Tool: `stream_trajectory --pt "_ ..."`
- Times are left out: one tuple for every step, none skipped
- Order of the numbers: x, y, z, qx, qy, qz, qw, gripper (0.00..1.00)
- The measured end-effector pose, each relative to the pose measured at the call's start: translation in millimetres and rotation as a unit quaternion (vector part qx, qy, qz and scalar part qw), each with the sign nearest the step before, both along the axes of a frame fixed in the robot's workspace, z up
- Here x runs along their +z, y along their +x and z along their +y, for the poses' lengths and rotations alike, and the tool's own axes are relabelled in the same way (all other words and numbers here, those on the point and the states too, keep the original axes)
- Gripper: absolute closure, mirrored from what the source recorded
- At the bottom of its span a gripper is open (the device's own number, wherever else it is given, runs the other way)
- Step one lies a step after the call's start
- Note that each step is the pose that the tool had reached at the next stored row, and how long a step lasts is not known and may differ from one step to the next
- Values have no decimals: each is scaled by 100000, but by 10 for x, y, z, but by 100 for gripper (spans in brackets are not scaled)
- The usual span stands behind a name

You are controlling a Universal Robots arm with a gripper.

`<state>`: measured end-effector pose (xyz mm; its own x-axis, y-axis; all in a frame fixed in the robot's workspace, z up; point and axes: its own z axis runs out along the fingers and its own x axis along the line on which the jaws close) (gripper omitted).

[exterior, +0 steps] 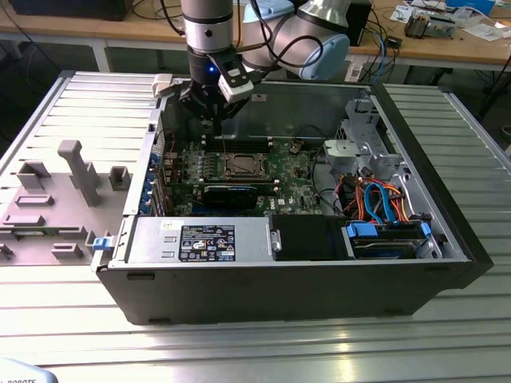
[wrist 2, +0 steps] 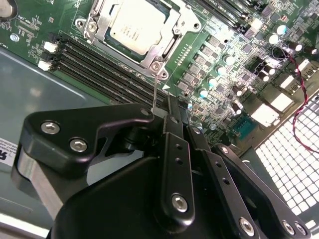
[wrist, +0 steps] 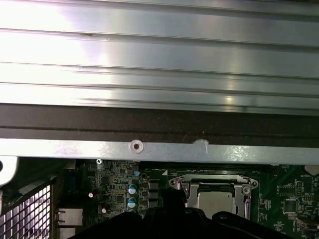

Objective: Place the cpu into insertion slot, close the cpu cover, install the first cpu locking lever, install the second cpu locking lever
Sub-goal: 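Install the first cpu locking lever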

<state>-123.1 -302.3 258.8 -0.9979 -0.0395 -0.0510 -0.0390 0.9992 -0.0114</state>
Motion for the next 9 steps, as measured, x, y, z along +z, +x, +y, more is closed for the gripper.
stream_trajectory --pt "0 0 0 1 -5 5 100000 89" --pt "0 1 0 5 -12 2 100000 89" --pt "-1 1 -1 7 -31 2 100000 89" --pt "-1 1 -1 12 -48 3 100000 89" --pt "-1 2 -1 15 -81 -1 100000 89" --pt "-2 5 0 11 -103 0 100000 89" --pt "-2 8 0 12 -106 2 100000 89" --pt "-2 11 0 18 -111 5 100000 89" --pt "-2 15 0 12 -111 6 100000 89"
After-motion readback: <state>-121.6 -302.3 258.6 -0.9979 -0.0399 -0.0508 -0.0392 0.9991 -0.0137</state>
